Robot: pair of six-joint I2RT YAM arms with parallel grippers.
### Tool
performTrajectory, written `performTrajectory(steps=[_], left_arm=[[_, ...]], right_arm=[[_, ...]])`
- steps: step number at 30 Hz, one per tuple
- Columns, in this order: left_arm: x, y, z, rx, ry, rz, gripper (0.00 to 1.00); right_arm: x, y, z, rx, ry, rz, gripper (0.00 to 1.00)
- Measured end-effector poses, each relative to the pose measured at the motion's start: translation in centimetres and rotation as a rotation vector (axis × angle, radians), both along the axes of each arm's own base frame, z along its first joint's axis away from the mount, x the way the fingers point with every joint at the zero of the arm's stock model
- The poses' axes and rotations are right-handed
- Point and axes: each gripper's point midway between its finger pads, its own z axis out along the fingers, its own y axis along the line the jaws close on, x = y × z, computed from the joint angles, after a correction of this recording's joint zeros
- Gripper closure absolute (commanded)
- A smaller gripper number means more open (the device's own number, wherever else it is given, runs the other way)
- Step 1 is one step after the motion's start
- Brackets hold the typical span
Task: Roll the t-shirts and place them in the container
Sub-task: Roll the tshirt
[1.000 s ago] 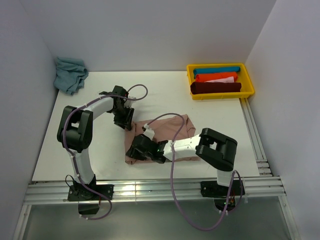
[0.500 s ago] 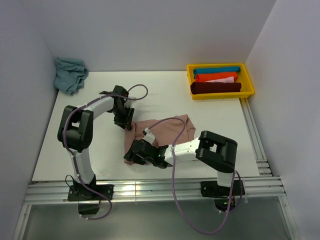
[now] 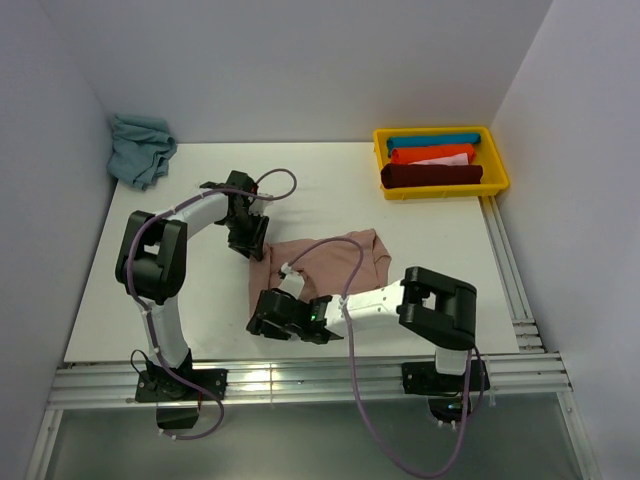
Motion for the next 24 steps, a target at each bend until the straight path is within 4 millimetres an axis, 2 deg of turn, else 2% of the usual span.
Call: performTrajectory(steps=[3, 6, 10, 13, 16, 19, 22, 24], left_arm=[[0.0, 0.0, 0.0, 0.001, 0.0, 0.0, 0.56], [0.0, 0.0, 0.0, 0.002, -0.001, -0.001, 0.56], [0.0, 0.0, 0.0, 0.005, -0.002, -0.001, 0.56], [0.0, 0.0, 0.0, 0.005, -0.002, -0.002, 0.56], [0.0, 0.0, 0.0, 0.006, -0.002, -0.002, 0.56], [0.0, 0.0, 0.0, 0.006, -0.002, -0.003, 0.56], [0.0, 0.0, 0.0, 0.006, -0.002, -0.003, 0.56], [0.0, 0.0, 0.0, 0.006, -0.002, -0.003, 0.56]], right_arm=[[-1.0, 0.2, 1.3, -0.062, -0.028, 0.051, 0.46], [-1.1, 1.1, 4.1, -0.079, -0.078, 0.085, 0.46], [0.8, 2.1, 8.2, -0.071, -0.164, 0.082, 0.52], [3.5, 2.0, 9.2, -0.08, -0.208, 0.054, 0.54], [6.9, 2.0, 8.4, -0.125, -0.239, 0.015, 0.55], [10.3, 2.3, 6.2, -0.196, -0.253, -0.015, 0.55], [12.1, 2.5, 3.7, -0.266, -0.25, -0.02, 0.55], [12.5, 2.5, 2.3, -0.309, -0.239, -0.016, 0.55]])
